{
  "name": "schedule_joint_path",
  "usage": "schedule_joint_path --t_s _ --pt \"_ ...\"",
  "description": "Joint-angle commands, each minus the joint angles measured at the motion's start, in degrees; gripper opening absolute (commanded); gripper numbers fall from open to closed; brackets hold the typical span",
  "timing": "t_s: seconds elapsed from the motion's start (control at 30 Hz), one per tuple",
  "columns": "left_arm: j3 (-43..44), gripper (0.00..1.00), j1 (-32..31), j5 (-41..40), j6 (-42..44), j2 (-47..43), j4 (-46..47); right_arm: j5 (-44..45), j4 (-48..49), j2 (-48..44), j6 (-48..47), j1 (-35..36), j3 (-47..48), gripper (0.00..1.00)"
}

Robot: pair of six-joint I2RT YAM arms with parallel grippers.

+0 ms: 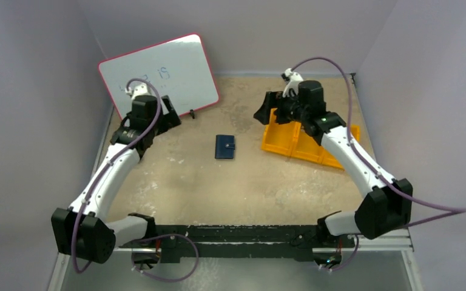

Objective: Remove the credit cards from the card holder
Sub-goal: Move the card holder to the center of the board.

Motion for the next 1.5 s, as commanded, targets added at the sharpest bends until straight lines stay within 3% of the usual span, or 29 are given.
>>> schedule_joint_path --t_s 0.0,0.23,0.33,0.47,0.63,0.73,0.87,1.13,1.37,1.43,1.47 --pt "-4.5 0.95 -5.6 8.6 -4.0 1.2 4.4 5.7 4.2 2.2 5.1 5.4 -0.5 0.92" --pt "-12.5 0.88 -7.6 5.8 -7.7 -1.2 4.7 14.0 4.0 13.9 7.8 14.7 3.4 0.89" --pt "-14.2 0.86 -7.6 0.5 -9.4 -4.7 3.3 17.6 4.8 22.1 9.9 17.1 5.8 0.80" --pt "-15.0 0.86 -7.6 -11.8 -10.7 -12.2 0.2 21.4 5.4 28.6 10.1 18.8 9.5 0.78" --pt "-15.4 0.86 -7.6 -16.0 -10.8 -17.2 -1.2 27.8 -1.4 36.0 10.2 20.9 15.6 0.73" --pt "-15.5 0.86 -7.6 -15.7 -10.8 -17.1 -2.1 30.2 -1.3 36.6 11.1 21.9 14.5 0.66" --pt "-15.9 0.86 -7.6 -13.5 -10.8 -14.8 -1.3 28.8 0.0 37.9 10.8 22.8 13.8 0.64" --pt "-17.2 0.85 -7.6 -4.8 -10.4 -9.7 3.2 27.6 -0.3 39.5 10.4 23.6 13.5 0.51" --pt "-19.0 0.83 -7.6 3.5 -10.0 -5.2 7.8 28.2 1.4 35.6 11.8 23.7 8.3 0.22" --pt "-19.6 0.82 -7.6 6.9 -9.7 -3.7 9.7 27.1 2.9 34.1 11.9 23.7 6.5 0.09" --pt "-19.8 0.81 -7.6 8.4 -9.6 -2.5 10.5 26.1 3.9 33.1 11.9 23.7 5.4 0.08"
